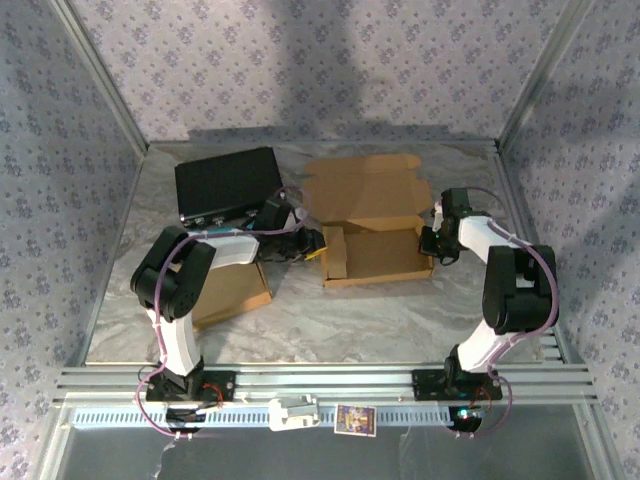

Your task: Fold the paper box

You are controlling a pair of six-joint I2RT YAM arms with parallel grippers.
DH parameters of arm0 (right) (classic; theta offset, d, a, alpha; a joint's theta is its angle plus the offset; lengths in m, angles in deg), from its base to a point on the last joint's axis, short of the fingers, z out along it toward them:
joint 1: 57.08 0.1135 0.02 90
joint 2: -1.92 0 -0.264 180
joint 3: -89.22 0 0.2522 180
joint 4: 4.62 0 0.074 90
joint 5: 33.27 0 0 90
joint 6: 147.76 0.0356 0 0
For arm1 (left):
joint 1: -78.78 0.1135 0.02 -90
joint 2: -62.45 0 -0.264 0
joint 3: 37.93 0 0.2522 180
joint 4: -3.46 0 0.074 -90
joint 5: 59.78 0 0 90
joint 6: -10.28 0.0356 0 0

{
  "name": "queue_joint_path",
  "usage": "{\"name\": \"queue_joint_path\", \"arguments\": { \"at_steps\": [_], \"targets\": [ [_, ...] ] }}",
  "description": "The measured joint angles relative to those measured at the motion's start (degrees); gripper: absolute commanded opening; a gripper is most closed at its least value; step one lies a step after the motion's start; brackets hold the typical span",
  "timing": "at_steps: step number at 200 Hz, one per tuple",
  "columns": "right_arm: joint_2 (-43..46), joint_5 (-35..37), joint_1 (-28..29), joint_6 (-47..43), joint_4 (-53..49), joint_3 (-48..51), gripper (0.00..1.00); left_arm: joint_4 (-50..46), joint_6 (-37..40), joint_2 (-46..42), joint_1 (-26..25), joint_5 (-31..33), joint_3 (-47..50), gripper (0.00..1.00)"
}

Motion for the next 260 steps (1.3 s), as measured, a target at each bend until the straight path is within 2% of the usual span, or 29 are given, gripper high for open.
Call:
{"name": "queue_joint_path", "arguments": {
  "at_steps": [169,233,260],
  "targets": [
    [-0.2,0.2,0.3,0.0,-1.0,-0.6,0.0,-2.3,4.5,-1.4,-0.7,-1.1,1.7,0.37],
    [-0.3,0.2,0.6,0.2,-1.3,-1.0,0.0,-7.8,10.4,-1.4,-1.7,-0.2,-1.2,0.27],
    [-0.3,0.6,0.9,0.5,-1.3,-1.0,0.0,-10.5,12.0,-1.4,-2.4,1.3,-2.5,0.26]
  ]
}}
